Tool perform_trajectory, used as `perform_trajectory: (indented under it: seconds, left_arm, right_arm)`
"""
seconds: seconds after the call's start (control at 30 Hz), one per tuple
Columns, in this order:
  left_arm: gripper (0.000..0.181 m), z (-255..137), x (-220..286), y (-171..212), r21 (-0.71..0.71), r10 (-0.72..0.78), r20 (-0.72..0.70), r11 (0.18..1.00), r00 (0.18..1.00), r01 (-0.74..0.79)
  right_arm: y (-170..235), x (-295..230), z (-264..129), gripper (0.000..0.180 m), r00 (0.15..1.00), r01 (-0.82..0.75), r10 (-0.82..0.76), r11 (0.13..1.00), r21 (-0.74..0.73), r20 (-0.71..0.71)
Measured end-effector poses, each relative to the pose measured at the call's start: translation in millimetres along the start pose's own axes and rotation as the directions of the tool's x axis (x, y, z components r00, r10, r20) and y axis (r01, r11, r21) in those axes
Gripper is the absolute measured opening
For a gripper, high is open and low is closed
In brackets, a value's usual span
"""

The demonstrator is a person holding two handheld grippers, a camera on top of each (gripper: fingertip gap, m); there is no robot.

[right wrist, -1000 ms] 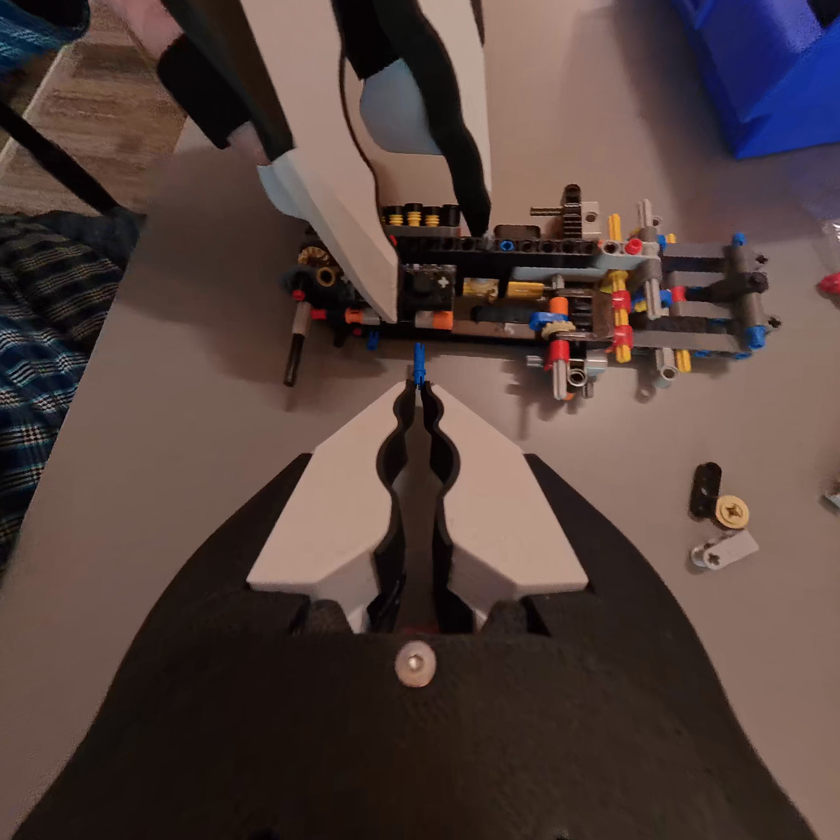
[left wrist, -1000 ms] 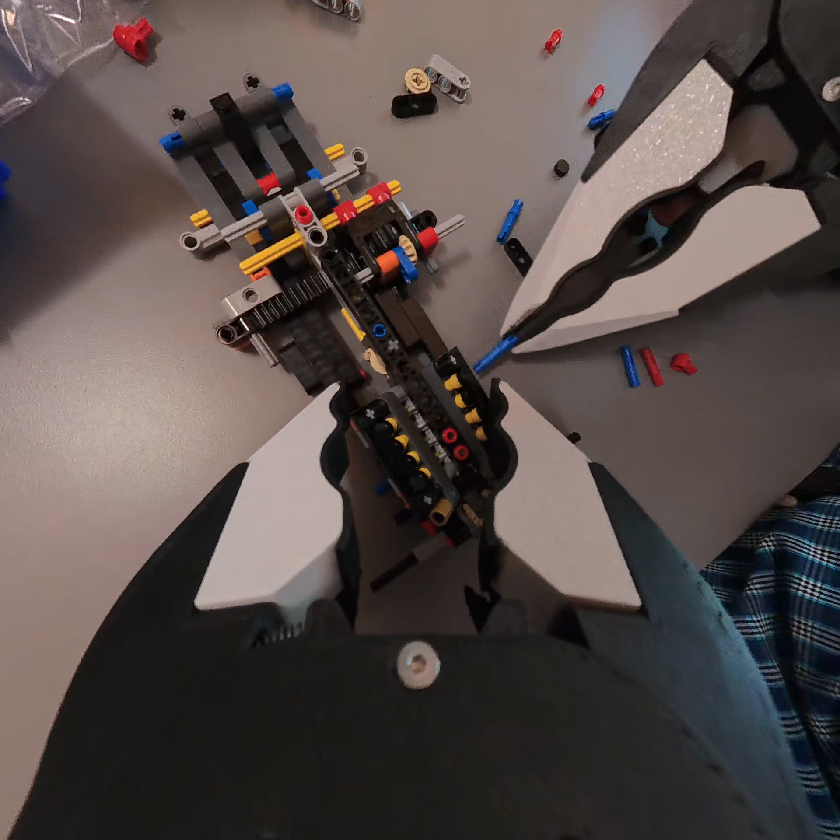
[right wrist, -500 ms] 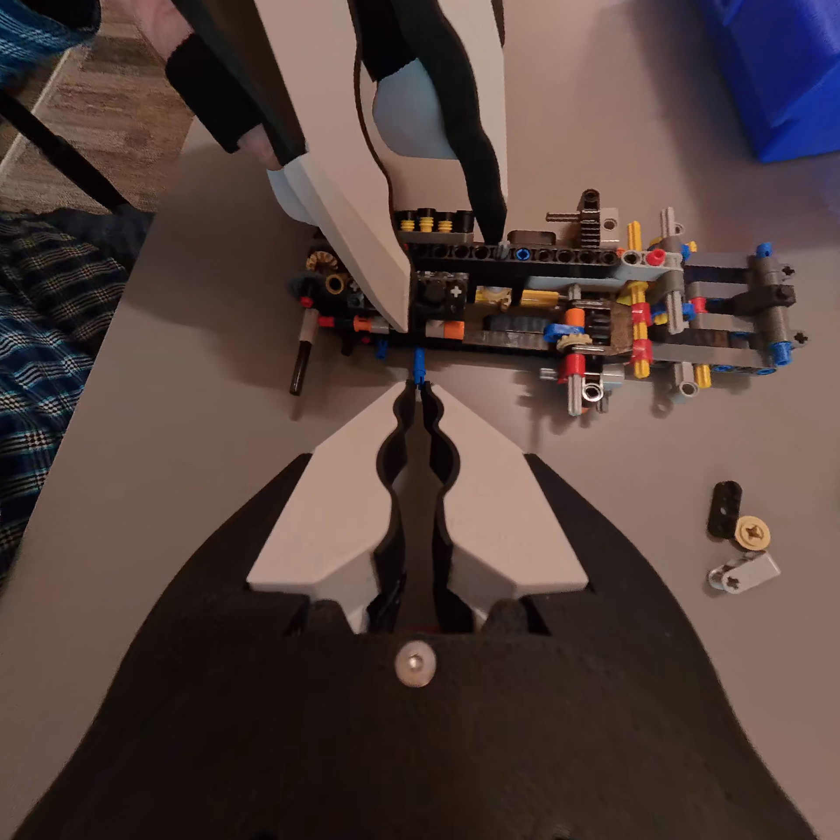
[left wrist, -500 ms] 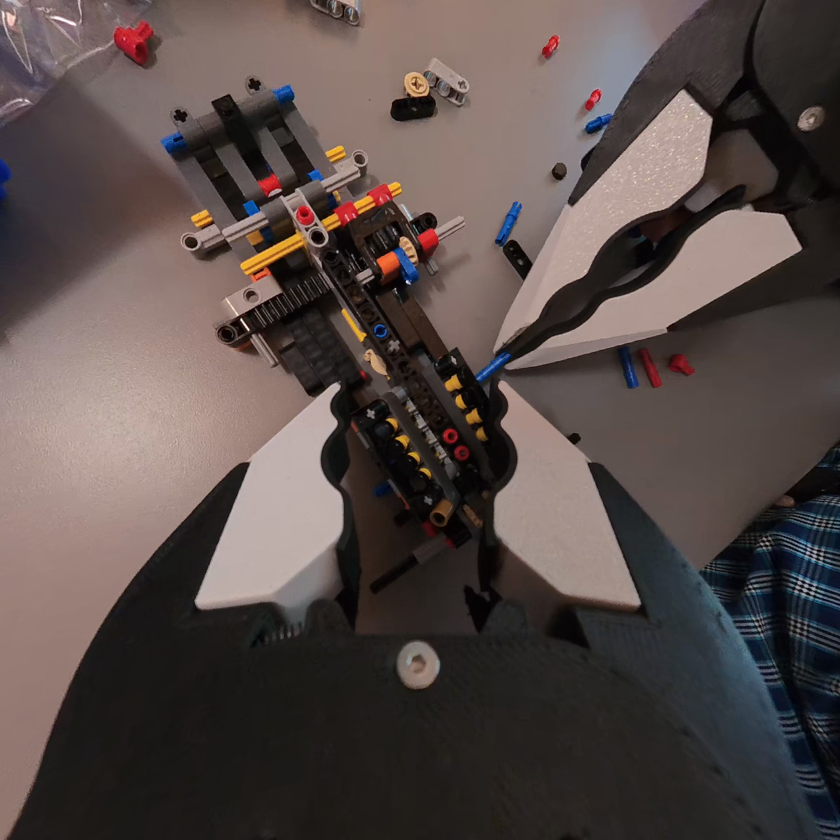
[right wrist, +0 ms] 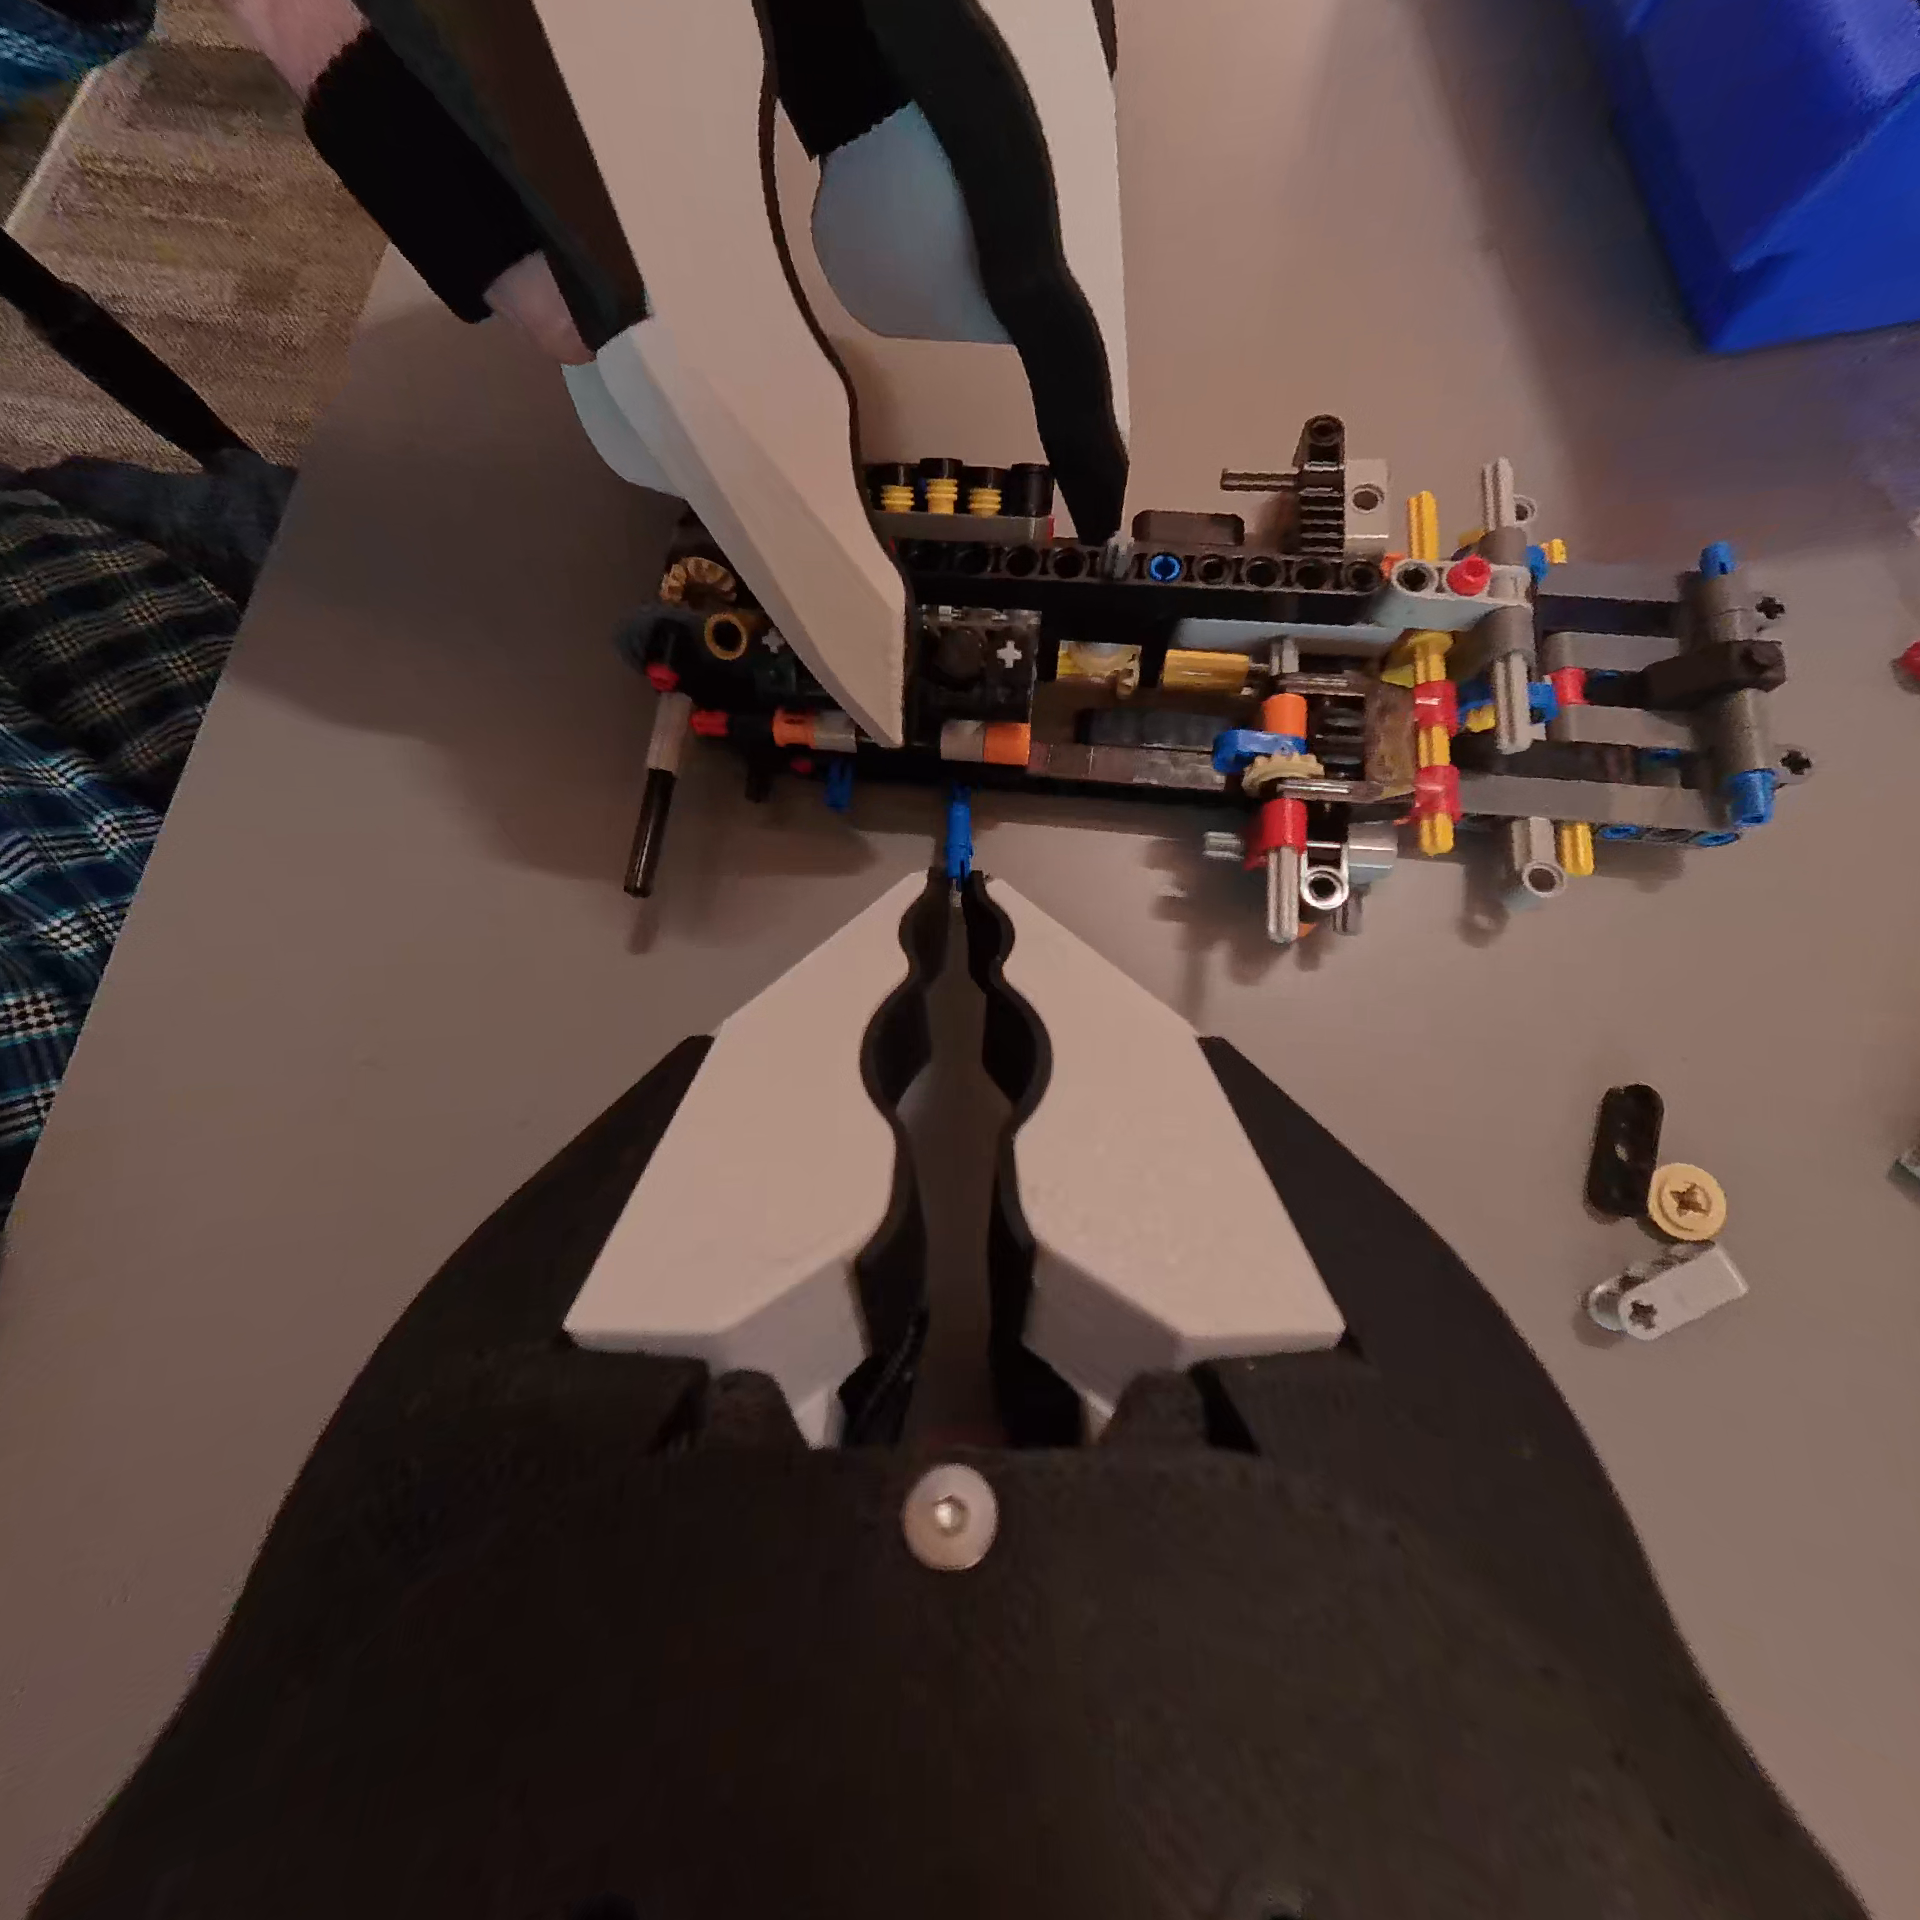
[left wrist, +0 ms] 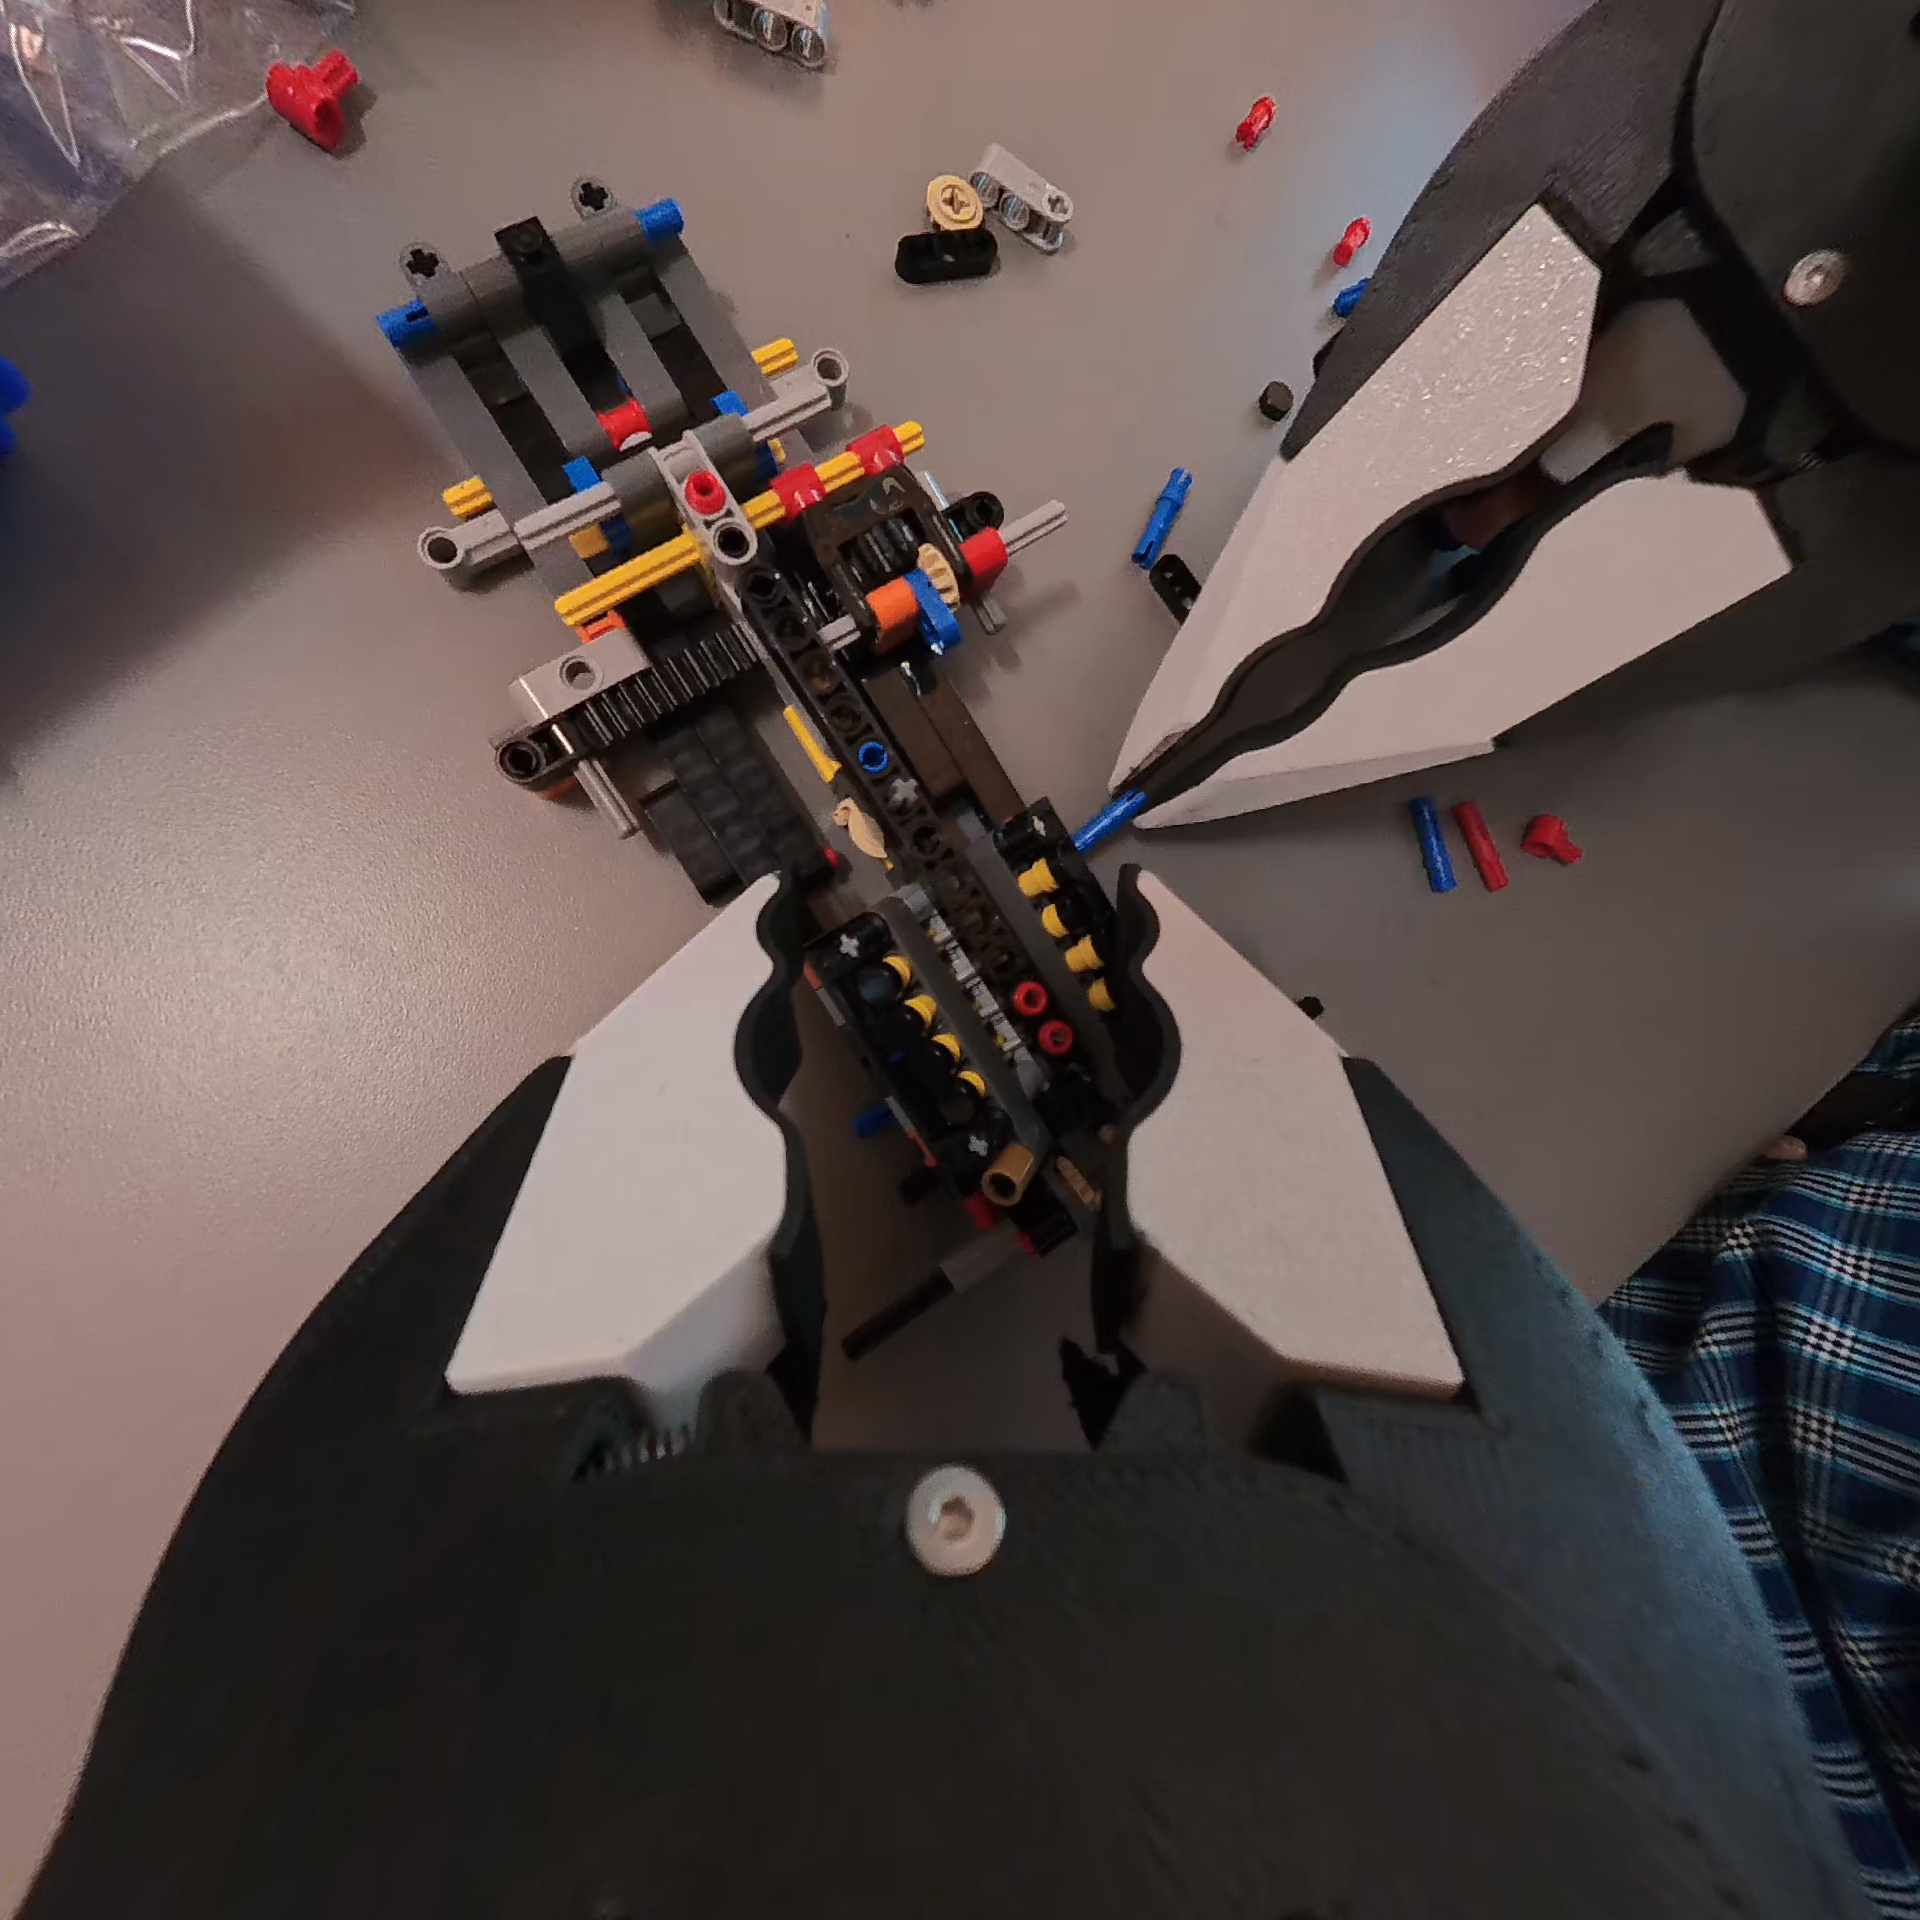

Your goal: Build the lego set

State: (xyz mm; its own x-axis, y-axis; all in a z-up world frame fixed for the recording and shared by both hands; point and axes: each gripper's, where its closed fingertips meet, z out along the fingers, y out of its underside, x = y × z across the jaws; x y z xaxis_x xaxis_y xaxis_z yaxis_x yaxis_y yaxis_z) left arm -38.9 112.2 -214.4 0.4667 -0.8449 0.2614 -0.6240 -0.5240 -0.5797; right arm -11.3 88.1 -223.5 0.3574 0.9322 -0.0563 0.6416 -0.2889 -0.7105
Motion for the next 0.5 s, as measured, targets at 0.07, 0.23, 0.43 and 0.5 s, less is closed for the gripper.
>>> perform_trajectory:
  seconds: [0.07, 0.23, 0.43, 0.5]
  left_arm:
    - [0.058, 0.0, -0.1, -0.1, 0.002, -0.001, -0.001, 1.0, 1.0, 0.001]
    - [0.058, -0.1, -0.2, 0.0, 0.0, 0.0, -0.001, 1.0, 1.0, 0.0]
    - [0.058, -0.2, -0.2, -0.1, 0.005, -0.002, -0.003, 1.0, 1.0, 0.002]
    - [0.058, -0.3, -0.2, -0.1, 0.003, -0.001, -0.002, 1.0, 1.0, 0.001]
  right_arm:
    - [1.2, 3.4, -2.3, 0.001, 1.0, -0.01, 0.01, 1.0, 0.0, -0.008]
    - [-0.9, 9.1, -3.7, 0.001, 0.999, -0.023, 0.023, 1.0, 0.015, -0.024]
    - [1.4, 13.9, -5.9, 0.001, 0.999, -0.032, 0.032, 0.999, 0.013, -0.039]
    - [0.0, 17.0, -7.5, 0.001, 0.998, -0.04, 0.041, 0.999, 0.022, -0.043]
